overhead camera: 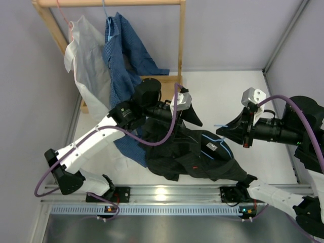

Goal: Place the shirt on the hanger

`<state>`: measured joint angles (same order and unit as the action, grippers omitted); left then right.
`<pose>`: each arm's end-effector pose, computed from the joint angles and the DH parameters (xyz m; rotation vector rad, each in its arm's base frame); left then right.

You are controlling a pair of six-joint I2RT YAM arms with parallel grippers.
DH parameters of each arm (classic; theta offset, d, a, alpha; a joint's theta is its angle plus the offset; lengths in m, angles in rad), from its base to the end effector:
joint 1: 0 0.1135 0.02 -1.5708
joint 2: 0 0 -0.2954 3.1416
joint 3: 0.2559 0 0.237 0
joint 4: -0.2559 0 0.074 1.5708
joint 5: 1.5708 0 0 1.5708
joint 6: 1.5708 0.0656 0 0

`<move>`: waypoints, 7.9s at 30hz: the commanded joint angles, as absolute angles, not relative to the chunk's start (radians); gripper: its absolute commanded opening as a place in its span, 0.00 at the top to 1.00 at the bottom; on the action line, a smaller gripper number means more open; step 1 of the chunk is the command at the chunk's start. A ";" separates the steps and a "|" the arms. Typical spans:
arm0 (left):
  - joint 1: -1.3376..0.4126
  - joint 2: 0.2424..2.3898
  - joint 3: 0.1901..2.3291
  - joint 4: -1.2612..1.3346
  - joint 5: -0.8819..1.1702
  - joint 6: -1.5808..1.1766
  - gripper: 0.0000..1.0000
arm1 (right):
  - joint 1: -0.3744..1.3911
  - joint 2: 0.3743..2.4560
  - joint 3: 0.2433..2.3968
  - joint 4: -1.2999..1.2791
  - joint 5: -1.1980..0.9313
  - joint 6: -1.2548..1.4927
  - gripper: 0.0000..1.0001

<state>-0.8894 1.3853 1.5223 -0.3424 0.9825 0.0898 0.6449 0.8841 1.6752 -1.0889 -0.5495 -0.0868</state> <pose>0.1419 -0.2616 0.4721 1.4993 1.1900 -1.4205 0.0397 0.0728 0.5090 -1.0384 1.6156 0.8923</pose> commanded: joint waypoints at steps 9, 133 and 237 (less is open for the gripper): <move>-0.888 1.427 1.503 -0.374 1.061 0.164 0.58 | 0.644 0.891 1.701 -1.028 -0.609 -0.101 1.00; -0.253 0.259 0.778 -0.428 -0.759 -0.239 0.02 | 0.819 1.811 2.345 -0.397 0.479 0.322 1.00; -0.284 0.327 0.910 -0.761 -0.367 -0.259 0.02 | 0.847 0.463 0.933 -0.704 0.885 0.305 0.01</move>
<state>-0.2832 0.3420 0.9195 -0.8089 -0.3729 -0.2630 0.8417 0.4652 0.9405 -0.7692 0.8886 0.3000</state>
